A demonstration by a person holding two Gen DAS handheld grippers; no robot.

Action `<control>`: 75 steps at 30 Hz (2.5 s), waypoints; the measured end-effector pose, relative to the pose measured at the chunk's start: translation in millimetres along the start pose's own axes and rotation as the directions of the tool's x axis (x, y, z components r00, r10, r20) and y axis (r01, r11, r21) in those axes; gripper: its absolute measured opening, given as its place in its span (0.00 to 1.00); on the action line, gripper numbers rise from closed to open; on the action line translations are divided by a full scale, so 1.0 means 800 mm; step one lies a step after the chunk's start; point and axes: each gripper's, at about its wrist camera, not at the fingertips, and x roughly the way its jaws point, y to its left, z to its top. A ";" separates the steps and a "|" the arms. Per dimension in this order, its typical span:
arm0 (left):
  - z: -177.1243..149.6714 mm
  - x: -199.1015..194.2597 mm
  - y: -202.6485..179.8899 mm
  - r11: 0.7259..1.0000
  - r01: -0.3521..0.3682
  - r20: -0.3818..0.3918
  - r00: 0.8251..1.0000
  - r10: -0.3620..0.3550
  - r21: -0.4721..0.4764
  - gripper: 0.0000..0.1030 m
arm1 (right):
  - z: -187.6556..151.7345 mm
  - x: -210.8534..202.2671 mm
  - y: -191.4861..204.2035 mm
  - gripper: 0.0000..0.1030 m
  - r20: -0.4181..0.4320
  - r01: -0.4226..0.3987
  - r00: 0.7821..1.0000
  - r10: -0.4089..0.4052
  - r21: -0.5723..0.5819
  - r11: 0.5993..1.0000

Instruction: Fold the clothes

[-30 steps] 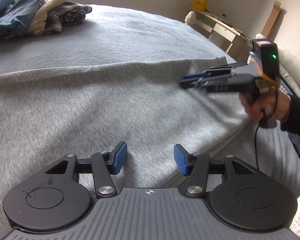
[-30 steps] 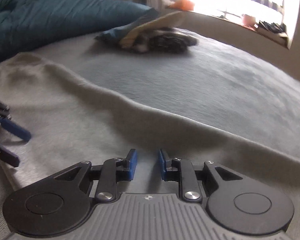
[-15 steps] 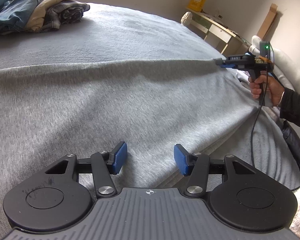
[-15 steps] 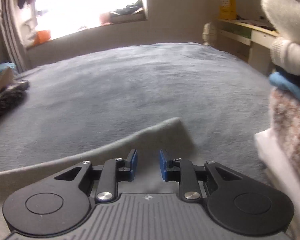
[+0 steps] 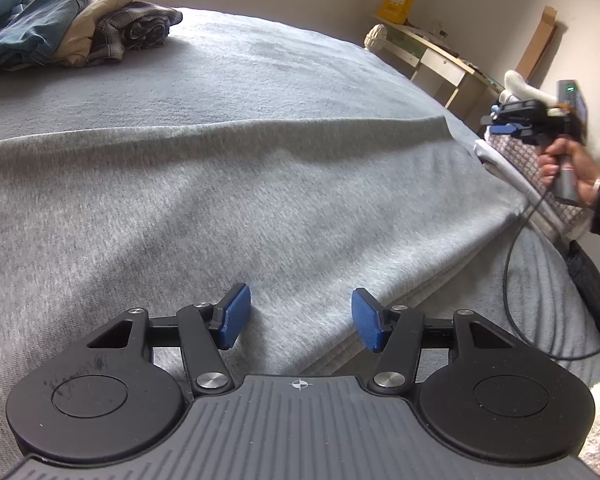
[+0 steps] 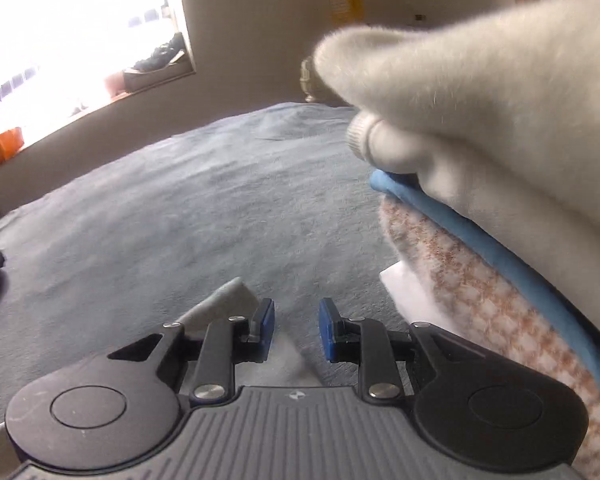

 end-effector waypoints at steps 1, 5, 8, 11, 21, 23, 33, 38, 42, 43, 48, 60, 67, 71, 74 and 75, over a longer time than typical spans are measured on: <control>0.001 0.000 -0.001 1.000 -0.003 -0.003 1.000 0.003 0.001 0.57 | -0.003 -0.016 0.014 0.25 -0.008 -0.057 0.998 0.057 -0.013 0.998; 0.005 -0.007 -0.005 0.999 -0.029 -0.009 1.000 0.029 -0.021 0.60 | -0.015 -0.071 0.091 0.35 -0.068 -0.299 0.954 0.293 -0.108 0.948; 0.008 -0.024 -0.005 0.997 -0.059 -0.003 0.998 0.059 -0.043 0.64 | -0.018 -0.095 0.161 0.36 -0.131 -0.478 0.877 0.461 -0.160 0.864; 0.010 -0.052 0.000 0.992 -0.114 0.036 0.993 0.116 -0.061 0.72 | -0.030 -0.100 0.243 0.39 -0.273 -0.602 0.788 0.552 -0.159 0.782; -0.001 -0.142 0.052 0.858 -0.456 0.037 0.878 0.477 -0.236 0.96 | -0.133 -0.130 0.482 0.47 -0.631 -0.775 0.600 0.493 -0.304 0.554; -0.006 -0.151 0.064 0.813 -0.516 0.009 0.843 0.538 -0.269 0.97 | -0.144 -0.135 0.509 0.69 -0.639 -0.772 0.612 0.465 -0.357 0.525; -0.027 -0.151 0.104 0.585 -0.745 -0.148 0.650 0.746 -0.321 1.00 | -0.213 -0.121 0.582 0.99 -0.605 -0.662 0.738 0.299 -0.562 0.495; -0.035 -0.142 0.116 0.567 -0.754 -0.213 0.645 0.734 -0.331 1.00 | -0.256 -0.096 0.581 0.99 -0.549 -0.556 0.814 0.189 -0.641 0.529; -0.043 -0.139 0.125 0.559 -0.750 -0.249 0.651 0.717 -0.353 1.00 | -0.285 -0.075 0.575 1.00 -0.525 -0.471 0.848 0.077 -0.677 0.566; -0.043 -0.138 0.126 0.560 -0.749 -0.251 0.653 0.715 -0.355 1.00 | -0.290 -0.072 0.572 1.00 -0.524 -0.464 0.849 0.071 -0.673 0.576; -0.044 -0.136 0.130 0.560 -0.751 -0.258 0.652 0.713 -0.350 1.00 | -0.283 -0.056 0.560 1.00 -0.576 -0.506 0.812 0.100 -0.607 0.613; -0.044 -0.134 0.128 0.552 -0.760 -0.265 0.642 0.720 -0.343 1.00 | -0.280 -0.054 0.558 1.00 -0.596 -0.571 0.790 0.145 -0.628 0.529; -0.045 -0.135 0.130 0.543 -0.758 -0.272 0.643 0.716 -0.362 1.00 | -0.278 -0.051 0.557 1.00 -0.601 -0.584 0.780 0.171 -0.603 0.544; -0.048 -0.136 0.136 0.540 -0.743 -0.277 0.657 0.701 -0.395 1.00 | -0.273 -0.044 0.566 1.00 -0.633 -0.589 0.763 0.133 -0.596 0.546; -0.051 -0.138 0.142 0.540 -0.724 -0.279 0.675 0.683 -0.430 1.00 | -0.268 -0.038 0.577 1.00 -0.676 -0.590 0.734 0.073 -0.579 0.563; -0.052 -0.139 0.144 0.539 -0.717 -0.280 0.682 0.676 -0.442 1.00 | -0.265 -0.035 0.580 1.00 -0.692 -0.589 0.720 0.056 -0.565 0.578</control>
